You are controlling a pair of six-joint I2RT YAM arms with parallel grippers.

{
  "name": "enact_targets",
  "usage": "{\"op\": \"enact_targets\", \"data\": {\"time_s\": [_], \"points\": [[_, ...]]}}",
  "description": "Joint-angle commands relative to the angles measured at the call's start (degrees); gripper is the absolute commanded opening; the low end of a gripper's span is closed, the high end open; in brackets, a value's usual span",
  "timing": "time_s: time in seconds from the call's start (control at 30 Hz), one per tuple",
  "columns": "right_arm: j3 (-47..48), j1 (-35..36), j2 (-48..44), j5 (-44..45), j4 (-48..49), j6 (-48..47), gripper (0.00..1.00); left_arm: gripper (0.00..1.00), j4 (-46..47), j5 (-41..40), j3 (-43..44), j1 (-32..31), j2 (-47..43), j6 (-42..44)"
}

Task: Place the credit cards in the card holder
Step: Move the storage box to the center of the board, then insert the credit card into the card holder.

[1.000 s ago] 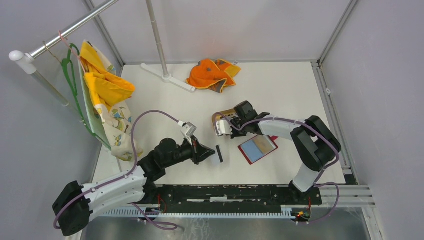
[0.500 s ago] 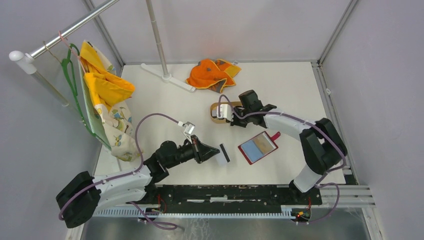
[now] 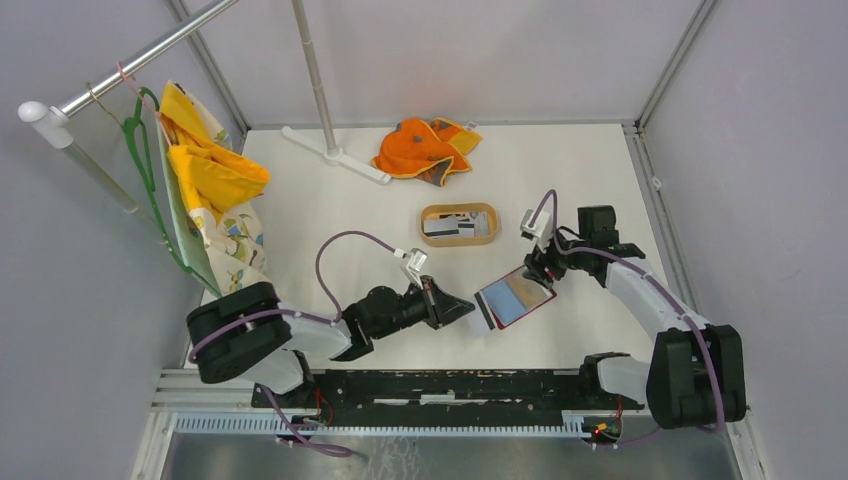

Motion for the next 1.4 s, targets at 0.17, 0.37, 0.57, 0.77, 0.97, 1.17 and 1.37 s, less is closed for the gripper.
{"op": "enact_targets", "data": {"time_s": [0.17,0.37,0.57,0.77,0.97,1.17,1.37], "points": [[1.86,-7.48,6.49,0.25,-2.25,4.12,0.69,0.02,23.17,-9.68,8.72,-2.91,21.47,-11.83],[3.74,-10.82,13.90,-2.28,-5.50,3.60,0.68,0.02,20.53,-16.26,11.07,-3.63,26.37,-14.68],[4.18,-11.44,17.36,-3.16,-7.42,2.57,0.63,0.02,19.01,-18.87,13.47,-3.73,30.99,-18.78],[4.91,-11.44,19.58,-5.31,-10.78,1.67,0.51,0.02,16.20,-20.63,15.07,-3.79,32.40,-20.48],[5.37,-11.44,20.88,-6.95,-12.54,2.83,0.38,0.02,16.00,-21.75,15.44,-3.86,34.30,-22.12],[5.07,-11.44,20.65,-6.74,-11.71,4.01,0.37,0.02,17.33,-22.36,13.62,-3.80,34.65,-23.47],[4.86,-11.44,20.67,-5.97,-10.84,4.77,0.37,0.02,18.12,-22.46,11.55,-4.14,33.47,-23.66]]}}
